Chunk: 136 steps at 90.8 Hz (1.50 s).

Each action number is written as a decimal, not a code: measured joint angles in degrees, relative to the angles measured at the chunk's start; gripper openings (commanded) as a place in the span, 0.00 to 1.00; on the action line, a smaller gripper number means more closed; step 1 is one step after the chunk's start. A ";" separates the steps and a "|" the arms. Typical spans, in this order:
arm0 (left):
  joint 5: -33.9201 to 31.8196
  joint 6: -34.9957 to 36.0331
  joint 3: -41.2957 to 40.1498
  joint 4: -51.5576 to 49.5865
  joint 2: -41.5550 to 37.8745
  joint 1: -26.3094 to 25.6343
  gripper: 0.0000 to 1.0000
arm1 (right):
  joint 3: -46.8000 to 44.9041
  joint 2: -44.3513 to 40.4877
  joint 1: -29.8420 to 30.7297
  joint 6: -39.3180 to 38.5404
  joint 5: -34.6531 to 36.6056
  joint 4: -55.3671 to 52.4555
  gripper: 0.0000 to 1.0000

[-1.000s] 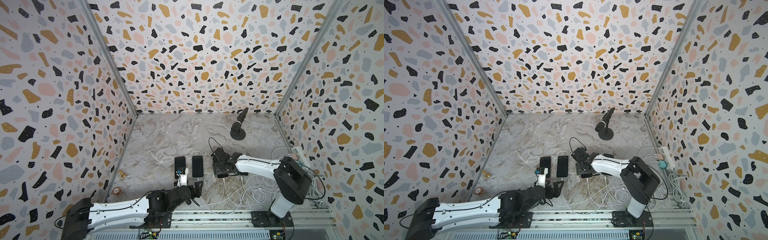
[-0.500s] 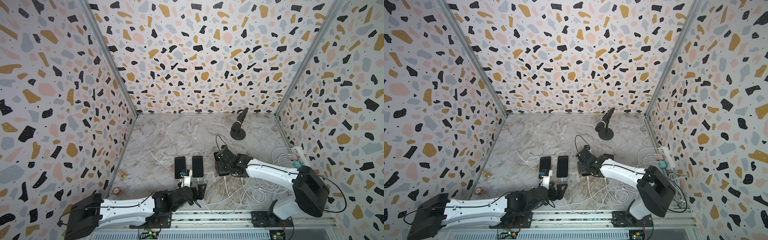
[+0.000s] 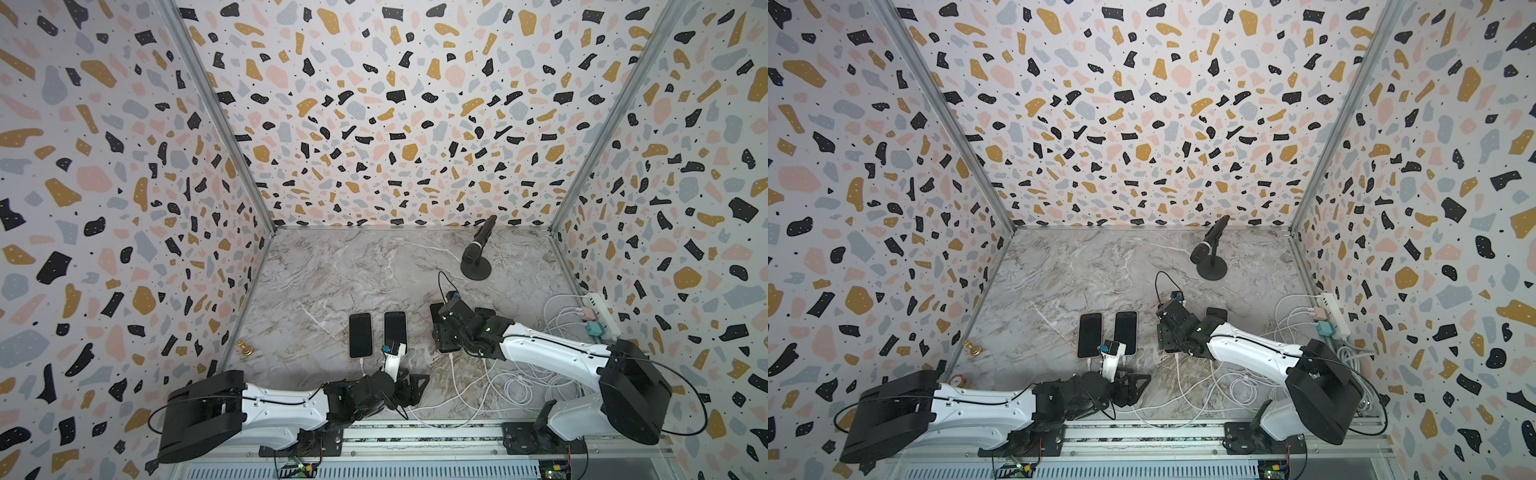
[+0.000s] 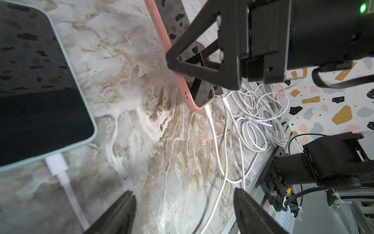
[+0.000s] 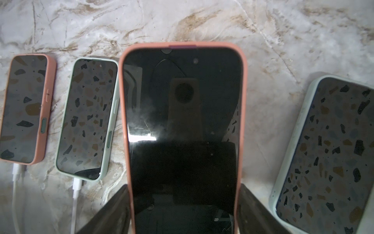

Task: Unplug the charging cable from the phone
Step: Pick up the phone at the center of the board, then remove the charging cable from the phone.

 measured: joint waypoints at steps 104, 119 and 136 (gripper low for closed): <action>5.79 4.76 7.23 22.51 26.45 -2.54 0.66 | -1.62 -4.72 0.44 0.00 0.59 0.85 0.00; 6.14 4.87 8.50 23.85 27.52 -2.54 0.61 | -1.66 -4.74 0.44 -0.02 0.68 0.83 0.00; 7.32 5.25 9.84 25.14 29.40 -1.77 0.55 | -1.66 -5.38 0.50 -0.39 0.87 0.79 0.00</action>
